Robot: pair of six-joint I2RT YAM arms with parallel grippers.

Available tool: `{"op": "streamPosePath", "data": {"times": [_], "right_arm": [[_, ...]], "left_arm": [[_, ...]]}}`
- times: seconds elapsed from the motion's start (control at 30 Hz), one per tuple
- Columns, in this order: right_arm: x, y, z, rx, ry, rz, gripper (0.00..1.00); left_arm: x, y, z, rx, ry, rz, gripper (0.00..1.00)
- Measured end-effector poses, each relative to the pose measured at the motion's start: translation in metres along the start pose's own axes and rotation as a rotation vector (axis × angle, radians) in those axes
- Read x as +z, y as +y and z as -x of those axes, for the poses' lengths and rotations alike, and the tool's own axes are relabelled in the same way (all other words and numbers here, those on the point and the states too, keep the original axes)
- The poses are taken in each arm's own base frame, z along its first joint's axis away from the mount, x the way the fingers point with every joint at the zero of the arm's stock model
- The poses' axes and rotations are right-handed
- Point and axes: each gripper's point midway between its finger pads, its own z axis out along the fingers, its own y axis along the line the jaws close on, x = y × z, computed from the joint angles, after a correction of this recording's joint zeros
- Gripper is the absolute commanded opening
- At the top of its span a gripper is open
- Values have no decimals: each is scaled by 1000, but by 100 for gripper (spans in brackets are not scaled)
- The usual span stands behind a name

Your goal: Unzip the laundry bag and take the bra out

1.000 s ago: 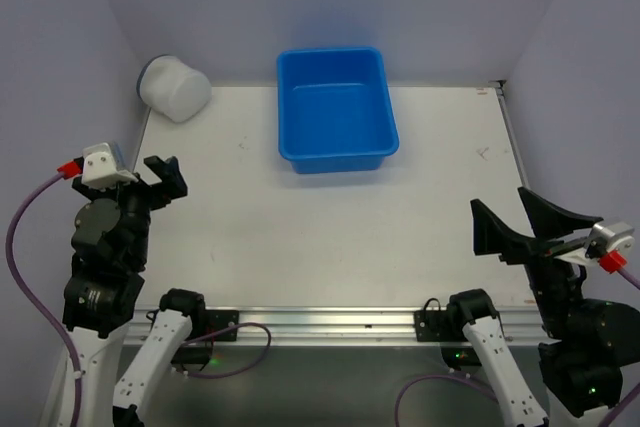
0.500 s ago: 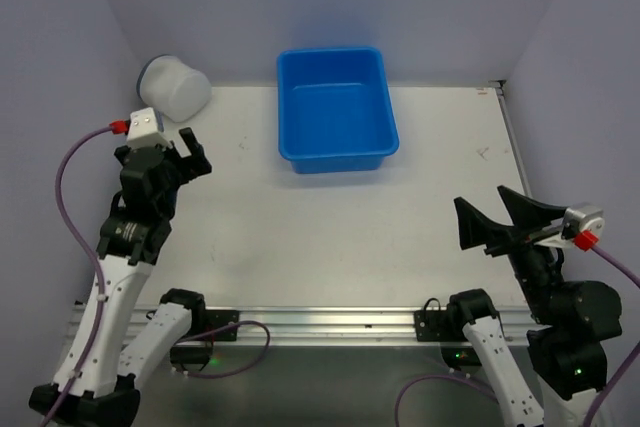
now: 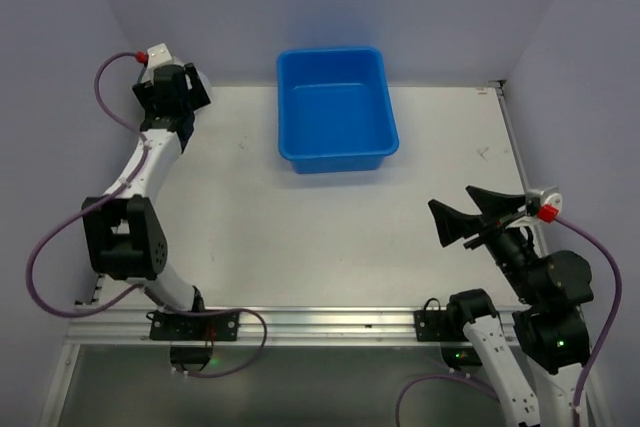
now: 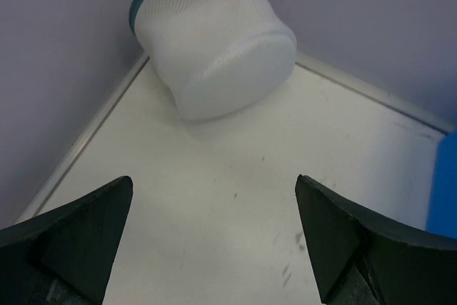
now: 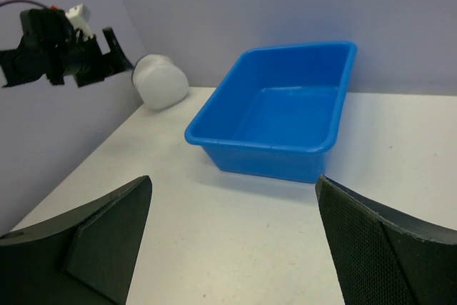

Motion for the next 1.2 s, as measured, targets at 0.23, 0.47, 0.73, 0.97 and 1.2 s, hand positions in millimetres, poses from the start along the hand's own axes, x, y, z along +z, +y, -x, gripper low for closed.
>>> {"op": "streamPosePath", "data": {"times": [0.23,0.47,0.73,0.97,1.2], "right_arm": [[7,4,-22,14,57,58,99],[18,7,-31,26,107,93,99],[30,4,-45,47,177,95,99],[31,5,-46,60,186,98,99],[40,2,-53,97,238,80,99]], "left_arm": [[96,7,21,38,-73,26,100],[175,2,-27,121,16,-111,86],[186,-32,-53,104,51,-367,1],[131,-28,-85,77,158,-377,0],[-25,-79,-104,158,226,-360,0]]}}
